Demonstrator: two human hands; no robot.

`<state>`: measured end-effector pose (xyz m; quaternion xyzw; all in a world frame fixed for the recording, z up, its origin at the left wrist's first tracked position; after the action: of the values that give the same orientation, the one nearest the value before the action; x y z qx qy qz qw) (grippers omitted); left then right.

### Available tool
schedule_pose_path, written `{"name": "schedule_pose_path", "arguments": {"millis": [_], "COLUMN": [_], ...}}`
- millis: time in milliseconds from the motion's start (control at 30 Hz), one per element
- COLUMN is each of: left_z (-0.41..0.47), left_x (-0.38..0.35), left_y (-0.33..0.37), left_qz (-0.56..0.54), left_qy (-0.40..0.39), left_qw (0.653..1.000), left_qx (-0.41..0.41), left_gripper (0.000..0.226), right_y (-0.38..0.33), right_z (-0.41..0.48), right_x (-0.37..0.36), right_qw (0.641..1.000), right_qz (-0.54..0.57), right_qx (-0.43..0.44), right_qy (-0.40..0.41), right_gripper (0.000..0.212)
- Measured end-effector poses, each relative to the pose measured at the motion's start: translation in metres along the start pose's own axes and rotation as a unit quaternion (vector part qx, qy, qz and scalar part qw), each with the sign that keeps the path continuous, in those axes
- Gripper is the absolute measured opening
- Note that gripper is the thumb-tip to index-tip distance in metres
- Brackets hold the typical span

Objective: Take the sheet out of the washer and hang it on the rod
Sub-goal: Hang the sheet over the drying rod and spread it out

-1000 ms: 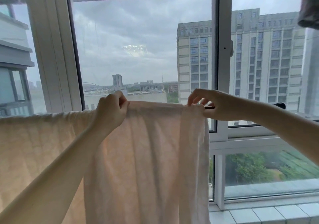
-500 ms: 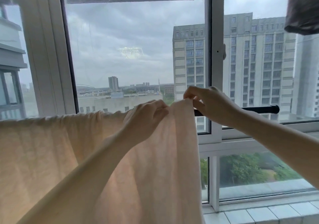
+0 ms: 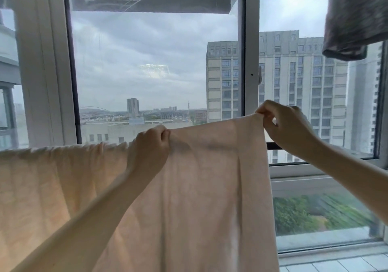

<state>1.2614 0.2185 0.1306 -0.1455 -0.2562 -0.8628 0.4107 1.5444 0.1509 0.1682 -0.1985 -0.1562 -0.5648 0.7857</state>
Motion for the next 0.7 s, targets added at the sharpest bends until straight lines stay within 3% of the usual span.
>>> {"name": "schedule_pose_path", "arguments": {"millis": [267, 433, 567, 700], "left_z": [-0.003, -0.026, -0.047, -0.051], "left_x": [-0.004, -0.009, -0.031, -0.047], "left_y": [0.014, 0.069, 0.112, 0.126], "left_qz": [0.028, 0.003, 0.034, 0.041], "left_qy": [-0.002, 0.025, -0.009, -0.034], "left_qw": [0.998, 0.994, 0.980, 0.983], "left_qx": [0.058, -0.104, -0.198, -0.175], "left_gripper": [0.018, 0.014, 0.017, 0.032], "right_y": [0.021, 0.015, 0.010, 0.007], "right_z": [-0.015, -0.026, -0.022, -0.009], "right_x": [-0.005, -0.012, -0.018, -0.018], "right_qw": [0.983, 0.956, 0.959, 0.963], "right_qz": [0.027, 0.048, 0.082, 0.150], "right_qx": [0.025, 0.099, 0.108, 0.079], "right_qy": [-0.182, -0.272, -0.247, -0.208], "right_gripper": [0.014, 0.044, 0.027, 0.010]}}
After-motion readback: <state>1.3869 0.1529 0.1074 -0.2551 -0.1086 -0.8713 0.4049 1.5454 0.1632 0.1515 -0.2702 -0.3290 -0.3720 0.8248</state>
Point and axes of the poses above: each hand's wrist, its own z-axis towards the middle knuckle, its own x-axis out of the back of the hand, y = z × x, the point moved 4 cm from there along z, towards the middle knuckle, and after that the axes turned 3 degrees about -x, right-handed, at the moved point
